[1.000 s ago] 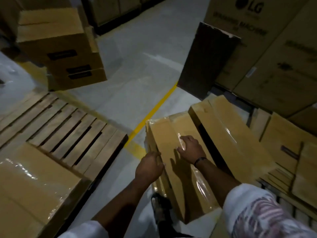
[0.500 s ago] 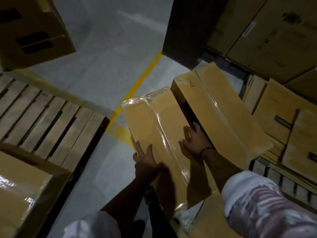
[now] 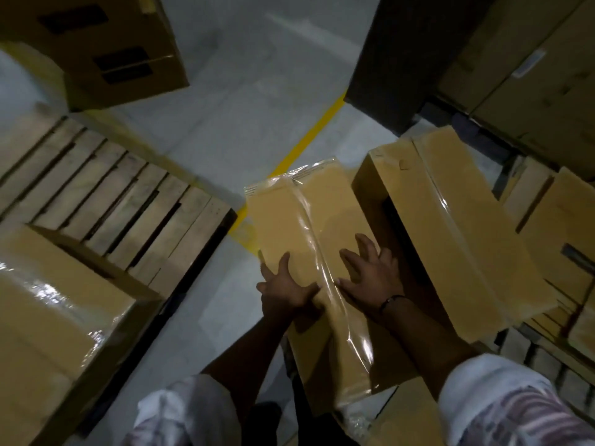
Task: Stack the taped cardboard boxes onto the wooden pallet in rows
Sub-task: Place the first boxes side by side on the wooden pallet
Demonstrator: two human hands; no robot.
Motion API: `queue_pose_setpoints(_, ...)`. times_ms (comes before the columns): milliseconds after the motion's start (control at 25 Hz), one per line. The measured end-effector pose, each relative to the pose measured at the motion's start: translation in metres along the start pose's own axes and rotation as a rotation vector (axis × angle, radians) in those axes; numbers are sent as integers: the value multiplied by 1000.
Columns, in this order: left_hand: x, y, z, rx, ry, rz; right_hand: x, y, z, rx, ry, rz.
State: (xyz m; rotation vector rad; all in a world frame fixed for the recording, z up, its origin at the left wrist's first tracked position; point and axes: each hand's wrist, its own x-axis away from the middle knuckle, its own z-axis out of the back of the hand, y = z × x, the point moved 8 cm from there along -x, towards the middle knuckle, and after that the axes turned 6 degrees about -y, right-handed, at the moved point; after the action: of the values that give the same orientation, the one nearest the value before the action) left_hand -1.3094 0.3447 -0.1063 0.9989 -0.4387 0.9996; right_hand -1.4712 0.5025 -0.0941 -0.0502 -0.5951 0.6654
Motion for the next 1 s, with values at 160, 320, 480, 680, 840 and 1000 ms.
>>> queue_pose_setpoints(160, 17, -10, 67, -3, 135, 44, -7, -71, 35, 29, 44, 80)
queue_pose_setpoints(320, 45, -48, 155, 35, 286, 127, -16, -176, 51, 101, 32, 292)
queue_pose_setpoints(480, 69, -109, 230, 146, 400, 238, -23, -286, 48, 167, -4, 445)
queue_pose_setpoints(680, 77, -184, 307, 215, 477, 325, -34, -404, 33, 252, -21, 569)
queue_pose_setpoints(840, 60, -236, 361, 259, 482, 324, -60, -483, 19, 295, -34, 621)
queue_pose_setpoints(1000, 39, -271, 419, 304, 486, 317, -91, -554, 19, 350, -52, 635)
